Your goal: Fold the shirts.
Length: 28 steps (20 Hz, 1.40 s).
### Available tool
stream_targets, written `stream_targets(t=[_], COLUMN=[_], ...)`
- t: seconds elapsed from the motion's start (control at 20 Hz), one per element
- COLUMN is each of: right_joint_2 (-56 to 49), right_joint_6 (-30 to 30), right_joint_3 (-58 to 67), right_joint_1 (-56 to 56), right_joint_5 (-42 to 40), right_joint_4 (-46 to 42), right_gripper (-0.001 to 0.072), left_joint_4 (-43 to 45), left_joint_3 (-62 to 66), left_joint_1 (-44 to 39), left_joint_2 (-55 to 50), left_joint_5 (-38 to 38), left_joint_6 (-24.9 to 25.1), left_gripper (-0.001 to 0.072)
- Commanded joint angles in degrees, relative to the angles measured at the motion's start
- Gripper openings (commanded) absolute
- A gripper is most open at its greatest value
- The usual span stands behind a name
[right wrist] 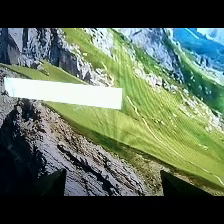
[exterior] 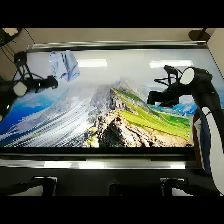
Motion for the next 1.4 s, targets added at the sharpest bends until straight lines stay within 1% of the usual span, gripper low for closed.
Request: stream_targets(t=[0.0, 0.05, 0.1, 0.15, 0.2, 0.25, 0.3, 0.35, 0.4, 0.5, 0.75, 0.9, 0.95, 1.0, 1.05, 1.1, 1.15, 1.2, 1.25, 1.35], right_joint_2=[0.0, 0.0, 0.0, 0.0, 0.0, 0.0, 0.0, 0.0, 0.0, 0.0, 0.0, 0.0, 0.0, 0.0, 0.0, 0.0, 0.0, 0.0, 0.0, 0.0], right_joint_6=[0.1, 0.1, 0.1, 0.1, 0.1, 0.1, 0.1, 0.1, 0.1, 0.1, 0.1, 0.1, 0.1, 0.1, 0.1, 0.1, 0.1, 0.1, 0.1, 0.1], right_joint_3=[0.0, 0.0, 0.0, 0.0, 0.0, 0.0, 0.0, 0.0, 0.0, 0.0, 0.0, 0.0, 0.0, 0.0, 0.0, 0.0, 0.0, 0.0, 0.0, 0.0], right_joint_1=[0.0, 0.0, 0.0, 0.0, 0.0, 0.0, 0.0, 0.0, 0.0, 0.0, 0.0, 0.0, 0.0, 0.0, 0.0, 0.0, 0.0, 0.0, 0.0, 0.0], right_joint_5=[-2.2, -2.2, -2.3, -2.3, -2.3, -2.5, -2.5, -2.7, -2.7, -2.8, -2.8, -2.8, -2.8, -2.7, -2.6, -2.6, -2.7, -2.7, -2.6, -2.6], right_joint_4=[0.2, 0.5, 0.9, 1.6, 2.2, 2.7, 3.3, 4.0, 4.6, 5.6, 7.0, 8.4, 9.0, 9.9, 10.5, 11.1, 11.3, 11.3, 11.3, 11.3], right_gripper=[0.0671, 0.0671, 0.0671, 0.0671, 0.0671, 0.0671, 0.0671, 0.0671, 0.0671, 0.0671, 0.0671, 0.0671, 0.0671, 0.0671, 0.0671, 0.0671, 0.0671, 0.0671, 0.0671, 0.0671], left_joint_4=[-9.4, -13.4, -17.5, -20.9, -24.9, -29.1, -33.8, -38.3, -40.6, -42.2, -55.6, -60.3, -60.6, -60.8, -62.1, -62.8, -63.0, -63.0, -63.0, -63.0], left_joint_3=[23.7, 31.0, 38.0, 42.7, 44.5, 43.3, 40.7, 38.2, 36.9, 36.8, 36.8, 36.8, 36.8, 36.8, 36.8, 36.8, 36.8, 36.8, 36.8, 36.8], left_joint_1=[4.2, 5.2, 6.3, 7.4, 8.9, 10.3, 11.5, 12.5, 13.1, 13.3, 11.1, 9.1, 8.8, 8.6, 8.5, 8.3, 8.2, 8.2, 8.3, 8.7], left_joint_2=[-21.9, -28.0, -33.9, -38.4, -41.7, -43.3, -44.0, -44.5, -44.9, -46.2, -49.9, -51.2, -51.3, -51.3, -51.3, -51.3, -51.4, -51.5, -51.8, -51.9], left_joint_5=[-2.6, -4.3, -5.2, -5.0, -3.1, -0.2, 3.3, 6.4, 8.2, 11.3, 21.5, 25.4, 26.5, 27.7, 29.0, 30.2, 31.2, 31.6, 31.6, 29.5], left_joint_6=[-0.8, -0.8, -1.9, -5.9, -10.7, -13.5, -14.5, -14.4, -14.3, -14.3, -14.3, -14.3, -14.3, -14.3, -14.3, -14.3, -14.3, -14.3, -14.3, -14.7], left_gripper=[0.0683, 0.0683, 0.0683, 0.0683, 0.0683, 0.0683, 0.0683, 0.0683, 0.0683, 0.0684, 0.0684, 0.0679, 0.0672, 0.0633, 0.0532, 0.0516, 0.0464, 0.0314, 0.0041, 0.0041])
